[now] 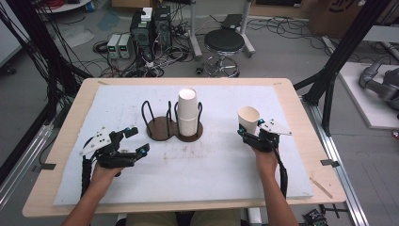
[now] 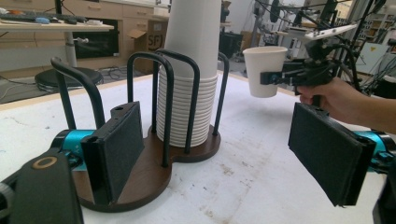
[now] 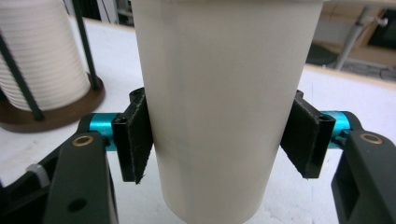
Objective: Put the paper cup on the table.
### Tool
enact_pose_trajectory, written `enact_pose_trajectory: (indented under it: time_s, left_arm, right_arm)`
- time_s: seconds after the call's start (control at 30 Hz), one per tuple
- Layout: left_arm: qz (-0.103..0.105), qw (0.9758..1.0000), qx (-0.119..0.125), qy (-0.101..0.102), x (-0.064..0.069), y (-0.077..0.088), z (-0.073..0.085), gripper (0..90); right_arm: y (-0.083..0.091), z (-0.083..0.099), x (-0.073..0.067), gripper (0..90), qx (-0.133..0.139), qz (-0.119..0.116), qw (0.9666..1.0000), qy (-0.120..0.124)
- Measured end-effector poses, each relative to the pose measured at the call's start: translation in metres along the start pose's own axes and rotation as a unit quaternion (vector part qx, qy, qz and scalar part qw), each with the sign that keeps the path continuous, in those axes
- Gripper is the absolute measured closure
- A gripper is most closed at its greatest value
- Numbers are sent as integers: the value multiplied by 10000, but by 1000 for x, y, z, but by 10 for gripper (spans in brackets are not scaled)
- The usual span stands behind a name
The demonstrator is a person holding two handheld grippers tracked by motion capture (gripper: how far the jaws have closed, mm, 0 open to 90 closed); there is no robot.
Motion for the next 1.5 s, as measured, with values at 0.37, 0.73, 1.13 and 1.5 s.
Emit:
enact_pose_trajectory:
  time_s: [0.37,0.73,1.13,1.5]
  left_arm:
    - [-13,9999,-102,-20,0,-1,3,182]
    - [-47,9999,-143,-15,-1,-1,3,187]
    - [-41,9998,-175,-18,-1,-3,4,188]
    - [-87,9998,-167,103,-5,-2,4,183]
  right_arm:
    - [-12,12,6,339,-360,37,9990,-256]
    - [-12,18,6,338,-854,46,9963,-99]
    - [2,28,10,318,-1105,-169,9937,-106]
    - [13,29,9,207,-1182,-218,9922,-320]
Point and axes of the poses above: each handheld gripper's, and its own axes: y roughly backward along the jaws, z roughly out of its underside, x roughly to its right, the point moved 8 cm from there along -y, roughly forward along the jaws, and after that the axes turned 1 degree about -y, right-handed, at the moved point
